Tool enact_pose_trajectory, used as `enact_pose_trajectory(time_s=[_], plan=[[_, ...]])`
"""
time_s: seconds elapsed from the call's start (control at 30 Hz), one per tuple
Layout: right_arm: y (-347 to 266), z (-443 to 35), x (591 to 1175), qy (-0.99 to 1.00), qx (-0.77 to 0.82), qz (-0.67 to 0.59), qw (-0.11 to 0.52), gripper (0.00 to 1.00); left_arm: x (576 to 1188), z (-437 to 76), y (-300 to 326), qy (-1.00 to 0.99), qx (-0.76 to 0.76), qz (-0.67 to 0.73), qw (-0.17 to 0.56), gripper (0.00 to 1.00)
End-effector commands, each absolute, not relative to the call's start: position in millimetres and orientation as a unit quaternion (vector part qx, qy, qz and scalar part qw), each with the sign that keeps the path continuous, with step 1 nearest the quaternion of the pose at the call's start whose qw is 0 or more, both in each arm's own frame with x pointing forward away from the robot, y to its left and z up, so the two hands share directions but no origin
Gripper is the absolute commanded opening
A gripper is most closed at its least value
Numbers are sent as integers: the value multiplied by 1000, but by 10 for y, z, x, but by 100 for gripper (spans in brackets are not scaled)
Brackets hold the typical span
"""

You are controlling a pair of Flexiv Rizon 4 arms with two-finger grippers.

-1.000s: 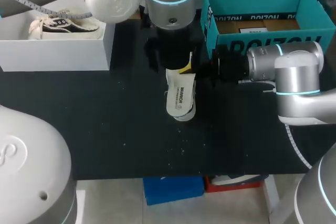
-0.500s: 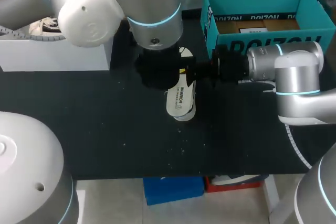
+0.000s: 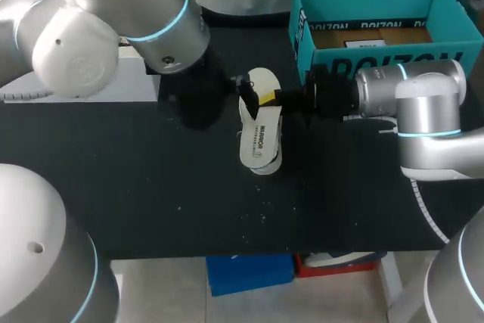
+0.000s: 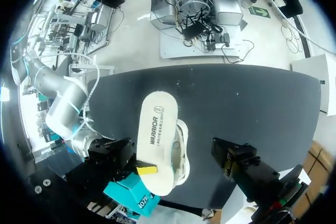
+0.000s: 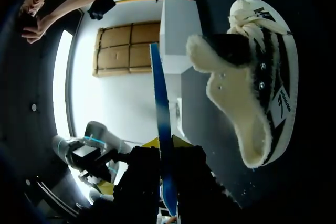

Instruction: Take the shoe out of the shoebox, open the shoe tongue, remove and reinsert the insole, then place the shoe into the shoebox

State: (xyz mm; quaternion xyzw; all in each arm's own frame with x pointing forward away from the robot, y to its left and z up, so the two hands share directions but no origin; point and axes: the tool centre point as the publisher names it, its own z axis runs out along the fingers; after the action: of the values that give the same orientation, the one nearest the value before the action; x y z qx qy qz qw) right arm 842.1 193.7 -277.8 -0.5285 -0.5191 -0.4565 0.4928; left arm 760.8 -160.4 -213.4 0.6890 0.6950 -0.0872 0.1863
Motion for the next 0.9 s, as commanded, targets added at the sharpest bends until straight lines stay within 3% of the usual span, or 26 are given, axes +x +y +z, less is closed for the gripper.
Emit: enact_pose_trajectory(time_s=[0.03,0.5,0.67,0.9], plan=[[1945,-2784,8418,-519,-529,-457,492,0,7571,-2165,-1513,673,678,-151,256,100],[1945,-2784,8418,-519,-529,-457,492,0,7571,-2165,-1513,673,678,-151,256,100],[1945,-2784,8418,-519,-529,-457,492,0,7508,-2187,-1527,620,662,-281,313,100],[1945,-2784,8418,-519,-529,-457,492,0,7493,-2296,-1461,596,640,-300,381,100]])
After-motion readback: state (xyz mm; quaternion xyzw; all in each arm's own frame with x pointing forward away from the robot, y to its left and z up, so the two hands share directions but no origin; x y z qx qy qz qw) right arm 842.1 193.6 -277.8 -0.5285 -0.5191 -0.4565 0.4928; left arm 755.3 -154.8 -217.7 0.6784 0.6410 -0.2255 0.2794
